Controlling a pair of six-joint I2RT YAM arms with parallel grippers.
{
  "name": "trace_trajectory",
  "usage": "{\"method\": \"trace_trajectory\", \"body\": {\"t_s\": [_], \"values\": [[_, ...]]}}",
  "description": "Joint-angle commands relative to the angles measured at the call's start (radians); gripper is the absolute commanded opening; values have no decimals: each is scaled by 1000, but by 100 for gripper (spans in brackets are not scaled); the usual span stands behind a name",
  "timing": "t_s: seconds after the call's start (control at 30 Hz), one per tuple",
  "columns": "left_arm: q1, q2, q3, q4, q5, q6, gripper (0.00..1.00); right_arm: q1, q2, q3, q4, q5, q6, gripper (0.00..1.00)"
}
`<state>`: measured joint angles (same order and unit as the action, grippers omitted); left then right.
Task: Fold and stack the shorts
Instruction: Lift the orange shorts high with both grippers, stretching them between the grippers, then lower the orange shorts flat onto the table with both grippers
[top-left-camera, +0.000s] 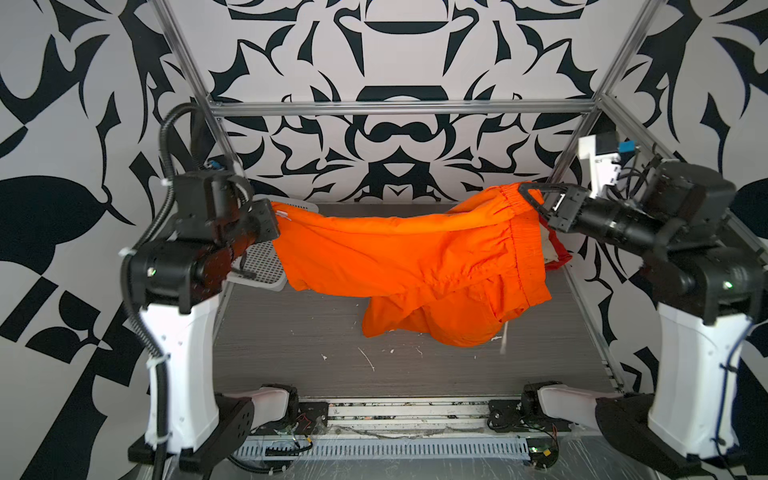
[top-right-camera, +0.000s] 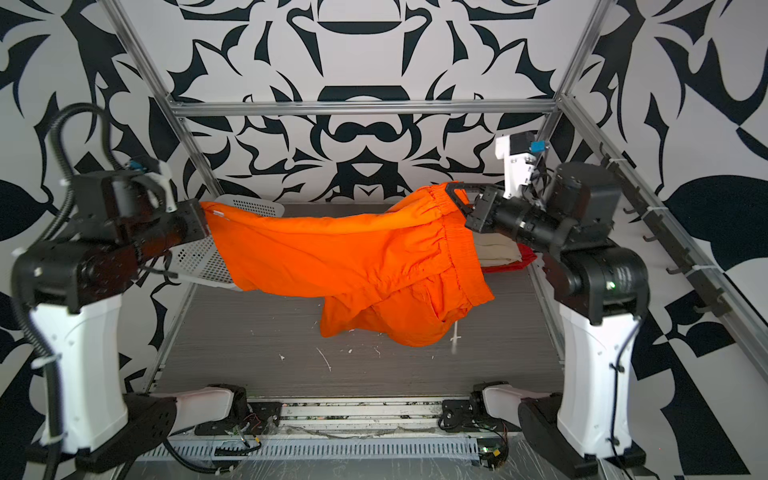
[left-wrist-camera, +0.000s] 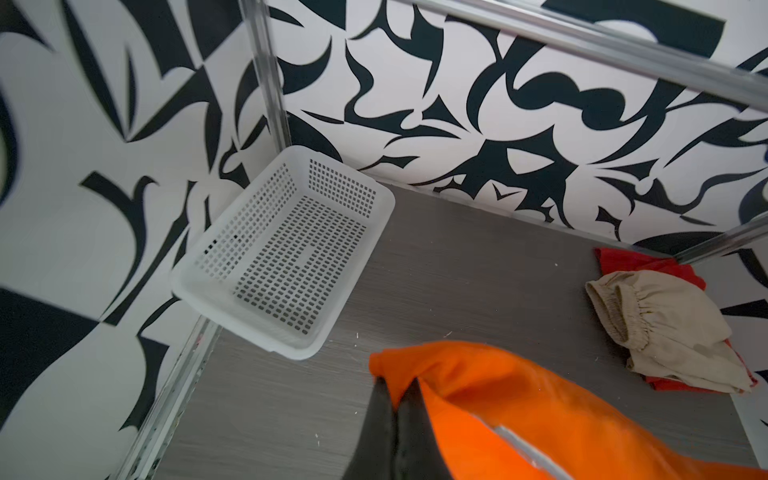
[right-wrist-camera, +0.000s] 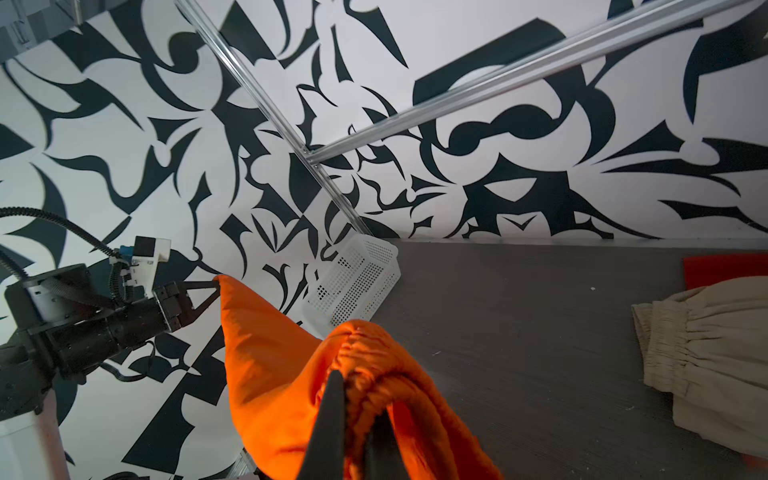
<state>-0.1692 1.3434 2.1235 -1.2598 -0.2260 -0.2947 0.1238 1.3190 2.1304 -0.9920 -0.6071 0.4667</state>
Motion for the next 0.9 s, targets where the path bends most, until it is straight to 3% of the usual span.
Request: {"method": "trace_trajectory", "body": {"t_s": [0.0,0.13,0.27,0.33,0.4,0.5,0.57,0.63,0.87], "values": [[10,127,61,86,54,38,0,-6,159,42,105,20,-22,0],[84,314,293,139,161,52,0,-5,380,232,145,32,-35,0],[144,454,570,157,222,32,0,-6,610,632,74,-15,-32,0],[157,419,545,215,249,25,0,-7,676,792,26,-35,-30,0],[158,307,379,318,255,29,0,-7,659,791,10,-37,-49,0],[158,70,-27,504,275,31,0,-7,492,425,99,-63,-75,0],[158,-54,-265,524,263,37,0,-7,310,30,269,-83,-52,0],[158,-152,-462,500,238,39,0,-9,206,-233,357,-78,-60,0],[158,-317,-1085,459,250,-105,0,-12,66,-841,323,-46,-110,0]]}}
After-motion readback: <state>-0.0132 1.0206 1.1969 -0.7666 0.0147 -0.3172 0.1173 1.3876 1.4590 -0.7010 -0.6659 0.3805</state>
